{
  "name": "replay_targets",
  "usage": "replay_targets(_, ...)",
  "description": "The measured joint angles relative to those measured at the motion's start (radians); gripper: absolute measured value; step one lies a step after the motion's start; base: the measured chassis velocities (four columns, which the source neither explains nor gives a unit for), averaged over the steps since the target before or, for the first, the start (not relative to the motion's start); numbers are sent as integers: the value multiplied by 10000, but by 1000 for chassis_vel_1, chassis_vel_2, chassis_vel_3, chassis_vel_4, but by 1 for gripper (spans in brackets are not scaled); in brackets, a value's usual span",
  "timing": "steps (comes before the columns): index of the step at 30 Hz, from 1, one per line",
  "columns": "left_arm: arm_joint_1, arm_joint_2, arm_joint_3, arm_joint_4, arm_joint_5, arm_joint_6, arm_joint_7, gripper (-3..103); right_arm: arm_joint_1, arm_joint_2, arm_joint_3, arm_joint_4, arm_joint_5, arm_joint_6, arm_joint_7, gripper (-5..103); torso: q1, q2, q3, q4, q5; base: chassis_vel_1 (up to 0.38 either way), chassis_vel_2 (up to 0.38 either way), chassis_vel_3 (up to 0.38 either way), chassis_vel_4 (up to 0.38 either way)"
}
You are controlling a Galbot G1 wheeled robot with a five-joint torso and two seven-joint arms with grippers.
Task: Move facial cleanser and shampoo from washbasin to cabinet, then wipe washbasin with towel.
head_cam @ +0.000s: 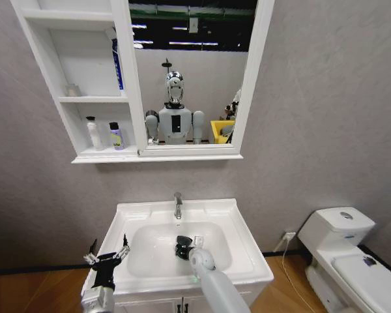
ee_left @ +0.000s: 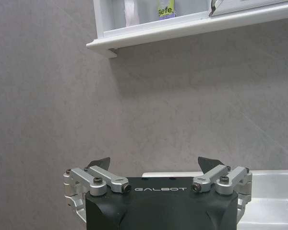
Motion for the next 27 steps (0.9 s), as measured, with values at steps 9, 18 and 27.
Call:
replay_targets(9, 61, -2, -11, -113, -12, -37, 0, 100, -423, -118, -21, 523, -122, -69, 177, 8, 4, -3, 3, 0, 2, 0, 0, 0, 0)
replay_targets(18, -14, -134, 465, 29, 190, -69, 19, 100, -1169, -1151, 258, 1796, 282, -220, 463, 8, 0, 0, -1, -5, -3, 0, 0, 0, 0)
replay_targets(27, -17, -183, 672, 0, 317, -89, 19, 100, -1555, -1706, 509, 2544, 497, -353, 639, 8, 2, -2, 2, 0, 0, 0, 0, 0, 0)
